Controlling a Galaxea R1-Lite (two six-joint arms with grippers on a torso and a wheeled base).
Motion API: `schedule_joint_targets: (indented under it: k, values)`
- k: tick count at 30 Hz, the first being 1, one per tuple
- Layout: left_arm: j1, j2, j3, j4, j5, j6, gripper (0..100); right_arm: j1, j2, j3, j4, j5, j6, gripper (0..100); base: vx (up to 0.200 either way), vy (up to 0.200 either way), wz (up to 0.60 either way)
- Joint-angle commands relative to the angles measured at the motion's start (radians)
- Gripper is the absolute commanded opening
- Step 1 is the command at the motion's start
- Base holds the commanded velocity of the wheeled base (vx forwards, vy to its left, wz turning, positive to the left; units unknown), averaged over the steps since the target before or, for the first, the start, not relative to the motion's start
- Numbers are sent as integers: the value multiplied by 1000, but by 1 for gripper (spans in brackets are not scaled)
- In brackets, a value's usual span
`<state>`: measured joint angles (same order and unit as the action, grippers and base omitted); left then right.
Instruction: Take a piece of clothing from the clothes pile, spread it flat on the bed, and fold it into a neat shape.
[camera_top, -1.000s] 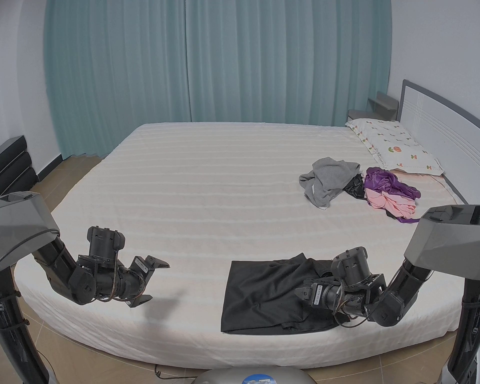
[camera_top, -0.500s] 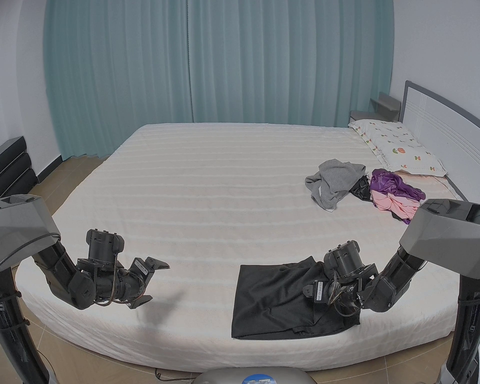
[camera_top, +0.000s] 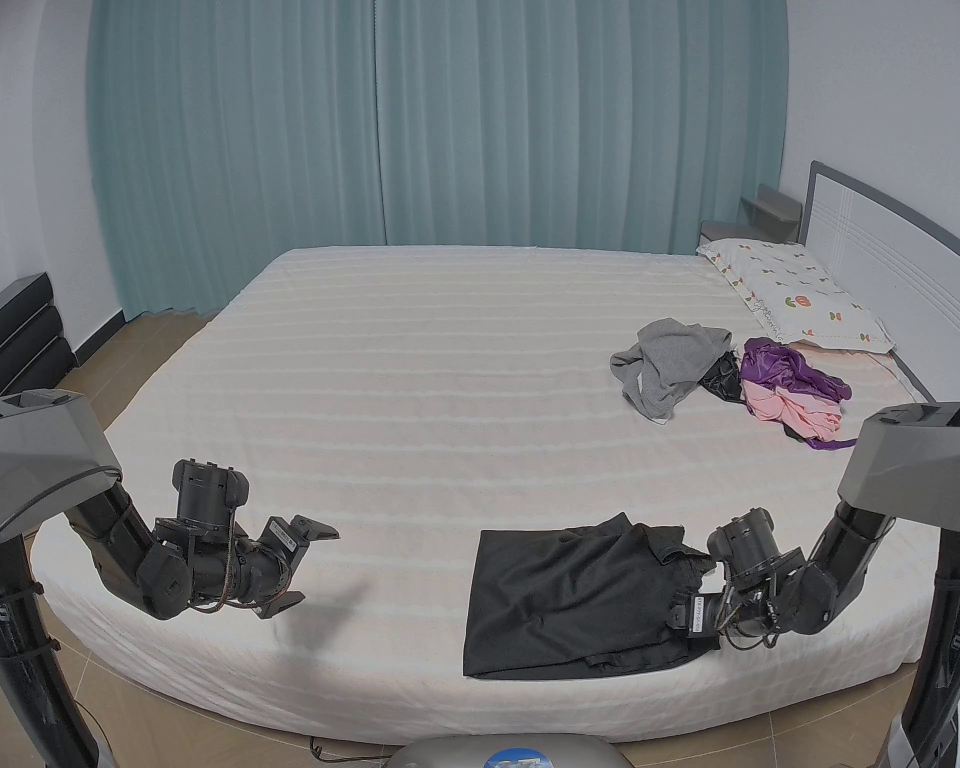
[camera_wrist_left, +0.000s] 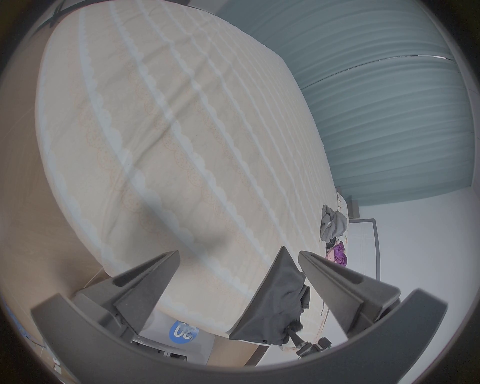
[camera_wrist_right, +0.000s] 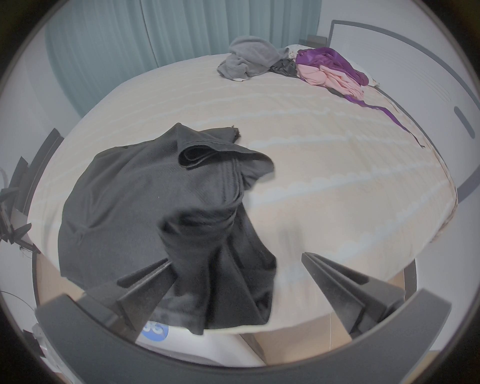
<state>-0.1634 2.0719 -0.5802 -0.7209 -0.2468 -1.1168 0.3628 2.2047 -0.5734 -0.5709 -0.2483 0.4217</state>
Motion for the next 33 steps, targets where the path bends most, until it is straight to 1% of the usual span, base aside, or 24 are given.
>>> schedule_joint_targets:
  k: [1,3,4,5,10,12,13,14,17,20,23,24,28,29,33]
  values:
    - [-1,4,0,0,0,0,100,-71,-152,142,-32,49,-11,100,0,0,0]
    - [-1,4,0,0,0,0,100,-82,-172,165,-35,60,-14,100,0,0,0]
    - [-1,4,0,0,1,-3,100,-97,-207,198,-38,87,-20,100,0,0,0]
    - [-1,4,0,0,1,-3,100,-100,-220,207,-38,100,-20,100,0,0,0]
    - [-1,4,0,0,1,-5,100,-100,-257,187,-43,162,-4,100,0,0,0]
    - [-1,4,0,0,1,-6,100,-97,-235,156,-63,205,2,100,0,0,0]
    - [-1,4,0,0,3,-6,100,-97,-227,152,-69,216,6,100,0,0,0]
    - [-1,4,0,0,3,-6,100,-94,-195,135,-87,254,35,100,0,0,0]
    - [-1,4,0,0,3,-5,100,-88,-135,116,-130,305,92,100,0,0,0]
    - [-1,4,0,0,3,-5,100,-96,-54,113,-195,343,89,100,0,0,0]
    - [-1,2,5,-2,3,-6,100,-104,-6,115,-257,353,89,100,0,0,0]
    - [-1,2,11,-5,3,-3,100,-114,27,113,-304,354,88,100,0,0,0]
    - [-1,4,11,-12,3,-3,100,-122,82,102,-357,354,85,100,0,0,0]
    - [-1,4,11,-12,3,-3,100,-123,86,101,-354,354,80,0,0,0,0]
    - [-1,4,11,-12,3,-1,100,-127,67,107,-356,351,81,0,0,0,0]
